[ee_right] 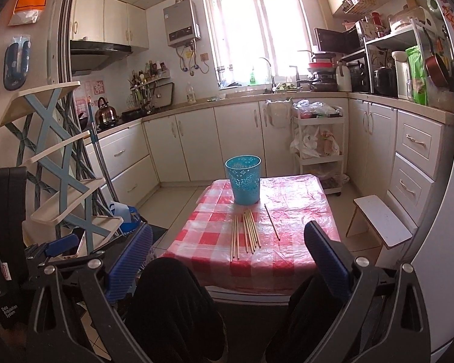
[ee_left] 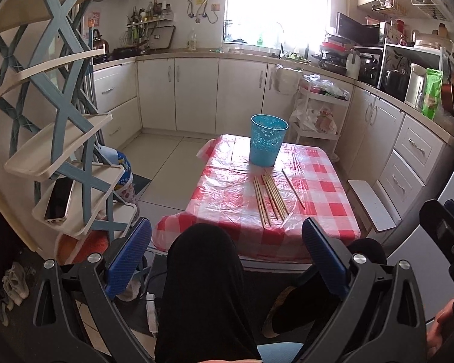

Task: Organize utensils
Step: 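Move both grippers toward the wooden chopsticks on the checkered table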

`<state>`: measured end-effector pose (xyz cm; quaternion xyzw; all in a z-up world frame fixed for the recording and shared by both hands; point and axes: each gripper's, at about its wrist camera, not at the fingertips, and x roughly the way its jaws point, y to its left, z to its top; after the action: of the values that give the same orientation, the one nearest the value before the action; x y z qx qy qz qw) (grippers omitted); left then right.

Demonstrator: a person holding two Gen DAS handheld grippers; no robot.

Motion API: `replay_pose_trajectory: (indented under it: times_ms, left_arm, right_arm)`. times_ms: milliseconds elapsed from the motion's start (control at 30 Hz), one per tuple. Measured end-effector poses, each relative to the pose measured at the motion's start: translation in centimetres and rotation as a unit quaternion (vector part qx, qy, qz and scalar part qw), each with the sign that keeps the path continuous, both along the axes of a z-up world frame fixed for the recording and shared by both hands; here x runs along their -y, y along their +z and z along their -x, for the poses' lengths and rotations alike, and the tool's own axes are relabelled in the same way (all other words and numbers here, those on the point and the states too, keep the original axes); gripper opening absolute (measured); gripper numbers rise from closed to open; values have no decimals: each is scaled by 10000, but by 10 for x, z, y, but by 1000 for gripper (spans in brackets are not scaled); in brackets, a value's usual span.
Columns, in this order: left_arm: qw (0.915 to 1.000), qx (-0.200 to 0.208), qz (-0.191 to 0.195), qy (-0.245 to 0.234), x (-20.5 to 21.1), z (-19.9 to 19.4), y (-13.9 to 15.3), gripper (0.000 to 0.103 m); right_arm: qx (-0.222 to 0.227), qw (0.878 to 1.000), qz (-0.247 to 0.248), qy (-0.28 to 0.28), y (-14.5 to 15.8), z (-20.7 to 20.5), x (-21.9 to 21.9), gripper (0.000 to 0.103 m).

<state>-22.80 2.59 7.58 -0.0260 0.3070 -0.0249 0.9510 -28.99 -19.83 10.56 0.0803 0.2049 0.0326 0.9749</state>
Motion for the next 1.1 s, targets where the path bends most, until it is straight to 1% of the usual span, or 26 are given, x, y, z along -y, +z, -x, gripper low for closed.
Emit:
replay_pose_trajectory:
  times_ms: [100,200,300,633,833,900,967,1100]
  left_arm:
    - [9999,23,-59,81,3,2,3,96]
    - [10000,-43,-88,9,7,4,2,96]
    - [9998,-119,-170,4,11,3,2,96]
    - [9997,77,-118,-203,16,15,8,96]
    - [9995,-73,-26,-317,17,12,4,96]
    - [9990,-51,10,-442,18,13,3,96]
    - [9988,-23,-48,-489,21,14,3,96]
    - [9989,32,-80,-464,22,16,4,96]
  right_arm:
    - [10,10000,-31,7,0,2,4,96]
    - [-48,10000,-58,29,2,2,4,96]
    - [14,10000,-40,4,6,5,3,96]
    - [92,10000,-23,-26,9,10,-1,96]
    - [112,9999,-57,-47,7,12,1,96]
    - [102,9999,-70,-49,5,12,0,96]
    - [85,9999,-82,-42,4,11,0,96]
    - [76,9999,-115,-68,2,12,1,96]
